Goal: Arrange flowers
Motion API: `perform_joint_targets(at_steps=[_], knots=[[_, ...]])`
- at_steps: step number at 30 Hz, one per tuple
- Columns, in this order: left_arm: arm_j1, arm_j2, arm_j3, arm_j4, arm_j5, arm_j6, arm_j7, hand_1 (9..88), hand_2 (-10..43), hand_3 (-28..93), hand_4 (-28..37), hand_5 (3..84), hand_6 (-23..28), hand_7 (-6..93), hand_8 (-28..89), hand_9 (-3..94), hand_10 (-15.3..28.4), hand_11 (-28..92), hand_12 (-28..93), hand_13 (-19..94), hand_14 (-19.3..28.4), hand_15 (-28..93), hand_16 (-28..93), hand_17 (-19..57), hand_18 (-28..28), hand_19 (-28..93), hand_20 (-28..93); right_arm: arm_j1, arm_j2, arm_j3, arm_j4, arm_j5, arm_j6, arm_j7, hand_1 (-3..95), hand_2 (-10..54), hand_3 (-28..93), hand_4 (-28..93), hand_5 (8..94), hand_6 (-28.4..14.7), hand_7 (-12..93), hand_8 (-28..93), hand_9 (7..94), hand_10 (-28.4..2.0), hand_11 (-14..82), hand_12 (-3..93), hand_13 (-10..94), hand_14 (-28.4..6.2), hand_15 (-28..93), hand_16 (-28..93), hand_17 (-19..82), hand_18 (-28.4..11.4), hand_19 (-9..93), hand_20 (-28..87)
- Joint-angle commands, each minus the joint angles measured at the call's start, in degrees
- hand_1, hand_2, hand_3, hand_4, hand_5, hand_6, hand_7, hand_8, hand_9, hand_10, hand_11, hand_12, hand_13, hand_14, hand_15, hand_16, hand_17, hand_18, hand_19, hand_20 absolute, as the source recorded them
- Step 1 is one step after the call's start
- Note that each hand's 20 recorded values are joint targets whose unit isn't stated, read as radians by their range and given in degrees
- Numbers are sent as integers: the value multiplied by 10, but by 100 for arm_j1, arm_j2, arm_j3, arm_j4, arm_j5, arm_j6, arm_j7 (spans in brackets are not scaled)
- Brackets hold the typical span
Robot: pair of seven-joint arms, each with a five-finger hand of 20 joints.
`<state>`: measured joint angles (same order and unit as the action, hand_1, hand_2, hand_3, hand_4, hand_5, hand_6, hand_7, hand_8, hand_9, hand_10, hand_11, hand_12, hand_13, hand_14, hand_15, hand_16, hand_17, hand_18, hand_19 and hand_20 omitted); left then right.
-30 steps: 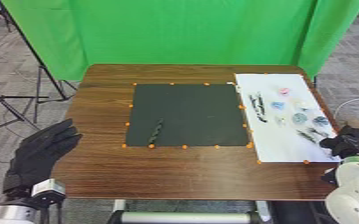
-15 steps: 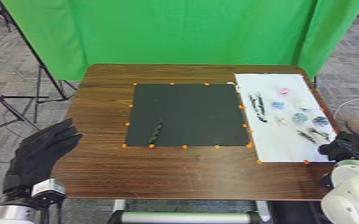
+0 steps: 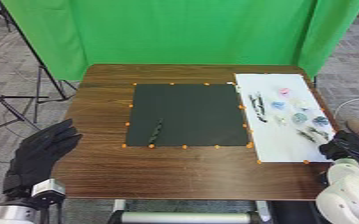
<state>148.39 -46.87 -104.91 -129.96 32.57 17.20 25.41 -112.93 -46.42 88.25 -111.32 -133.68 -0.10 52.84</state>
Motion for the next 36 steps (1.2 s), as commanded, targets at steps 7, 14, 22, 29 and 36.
perform_joint_targets(at_steps=[7,14,22,29,36], knots=[[96,-46,0,-11,-43,28,19,270,48,822,-135,452,134,123,-81,370,217,331,86,258,276,551,-114,-97,214,569,120,44,-6,-254,194,-310,387,0,522,-79,722,-282,819,-78,177,59,762,-176,391,253,636,-166,758,188,289,-284,867,283],[147,-51,-21,-23,-65,50,42,270,48,822,-134,451,133,123,-81,370,217,330,86,258,276,551,-114,-97,214,570,120,123,53,-346,162,-604,1033,-83,545,-88,739,-282,858,-39,215,83,826,-135,378,307,689,-135,753,208,310,-284,899,282],[209,-49,-102,-56,-67,74,71,270,47,823,-133,451,134,122,-81,370,218,330,86,258,277,551,-114,-96,213,570,120,547,208,-580,-162,-628,1424,-207,533,-94,763,-283,865,-29,220,106,851,-128,375,320,711,-126,748,230,316,-284,910,287],[274,7,-203,-82,-93,110,126,270,48,822,-134,452,133,124,-81,370,218,329,86,258,276,551,-114,-97,214,570,120,1778,242,-1722,-516,-402,1302,-503,527,-95,774,-283,872,-27,218,117,860,-128,379,324,720,-126,748,241,321,-284,917,293],[201,56,-211,-95,-57,91,61,271,48,822,-133,451,133,123,-81,370,218,329,86,258,276,551,-114,-97,214,570,120,3206,-231,-3273,-477,-174,899,-839,525,-95,780,-283,875,-29,213,125,863,-130,379,326,723,-131,751,248,322,-284,921,298]])
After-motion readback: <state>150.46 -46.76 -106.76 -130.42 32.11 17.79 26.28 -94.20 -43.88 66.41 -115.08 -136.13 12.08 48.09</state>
